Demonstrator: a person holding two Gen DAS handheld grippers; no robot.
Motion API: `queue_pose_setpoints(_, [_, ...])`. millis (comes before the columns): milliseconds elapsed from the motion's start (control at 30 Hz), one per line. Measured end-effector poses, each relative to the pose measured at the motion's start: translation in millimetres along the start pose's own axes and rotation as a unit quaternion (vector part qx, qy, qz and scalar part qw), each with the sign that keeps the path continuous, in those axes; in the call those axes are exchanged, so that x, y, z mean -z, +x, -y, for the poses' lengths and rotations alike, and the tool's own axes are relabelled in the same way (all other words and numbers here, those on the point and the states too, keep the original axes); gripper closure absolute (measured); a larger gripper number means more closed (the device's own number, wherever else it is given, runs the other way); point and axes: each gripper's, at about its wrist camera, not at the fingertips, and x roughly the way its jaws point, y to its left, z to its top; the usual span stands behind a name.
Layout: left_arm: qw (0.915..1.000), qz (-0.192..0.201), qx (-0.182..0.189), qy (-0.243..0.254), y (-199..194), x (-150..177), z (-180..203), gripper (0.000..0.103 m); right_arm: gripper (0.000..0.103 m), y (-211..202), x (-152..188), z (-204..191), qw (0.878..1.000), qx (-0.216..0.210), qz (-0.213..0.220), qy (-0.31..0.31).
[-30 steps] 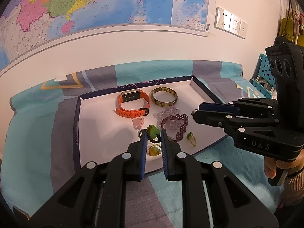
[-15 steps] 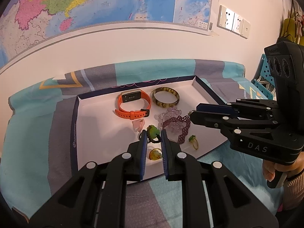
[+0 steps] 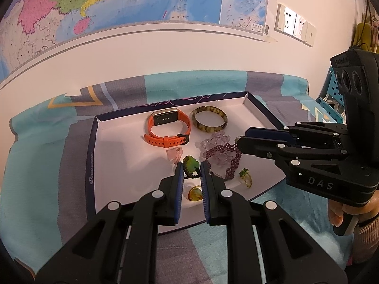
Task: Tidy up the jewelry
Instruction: 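Lower the silver ring into the box with the right tool while the left tool lowers the green ring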
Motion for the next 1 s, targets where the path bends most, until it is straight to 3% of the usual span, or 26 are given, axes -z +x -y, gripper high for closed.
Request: queue_pose_setpoints(1000, [0.9995, -0.027, -0.009, -0.013, 23, 1, -8, 0.088, 0.086, 22, -1, 4, 1.000, 0.001, -0.020, 0.009])
